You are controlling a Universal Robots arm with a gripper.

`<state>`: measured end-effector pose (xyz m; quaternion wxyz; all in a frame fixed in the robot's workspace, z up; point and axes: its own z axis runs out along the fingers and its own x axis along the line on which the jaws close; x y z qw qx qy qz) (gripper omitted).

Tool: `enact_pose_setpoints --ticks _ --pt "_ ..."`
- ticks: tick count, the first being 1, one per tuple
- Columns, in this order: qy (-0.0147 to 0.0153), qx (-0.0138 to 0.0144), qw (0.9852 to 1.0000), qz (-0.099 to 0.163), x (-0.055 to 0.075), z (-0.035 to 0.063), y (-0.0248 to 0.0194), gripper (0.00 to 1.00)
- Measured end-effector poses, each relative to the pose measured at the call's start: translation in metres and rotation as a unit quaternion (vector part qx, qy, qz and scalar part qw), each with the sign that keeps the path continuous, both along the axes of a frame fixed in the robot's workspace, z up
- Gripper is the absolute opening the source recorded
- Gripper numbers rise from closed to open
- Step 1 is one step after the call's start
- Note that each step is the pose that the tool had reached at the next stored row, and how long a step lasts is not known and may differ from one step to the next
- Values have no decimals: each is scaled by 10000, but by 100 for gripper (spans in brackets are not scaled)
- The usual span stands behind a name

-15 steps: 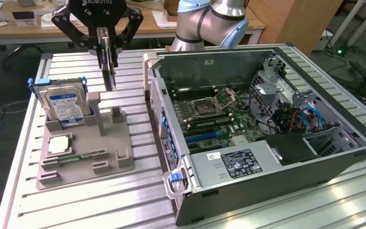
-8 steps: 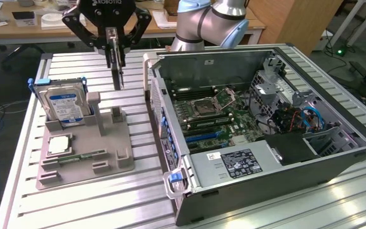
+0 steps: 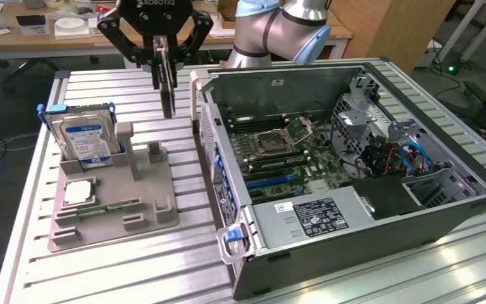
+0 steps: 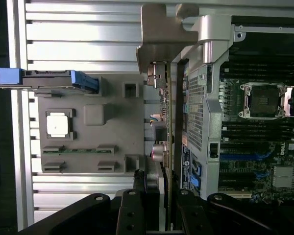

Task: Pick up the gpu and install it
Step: 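Pick up the gpu and move the gpu toward the slot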

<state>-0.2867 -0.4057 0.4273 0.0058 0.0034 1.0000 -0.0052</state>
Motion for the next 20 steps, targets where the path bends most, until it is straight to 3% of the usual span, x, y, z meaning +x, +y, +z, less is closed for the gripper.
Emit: enact_pose_setpoints --ticks 20 --pt "0 0 10000 0 242 0 0 28"
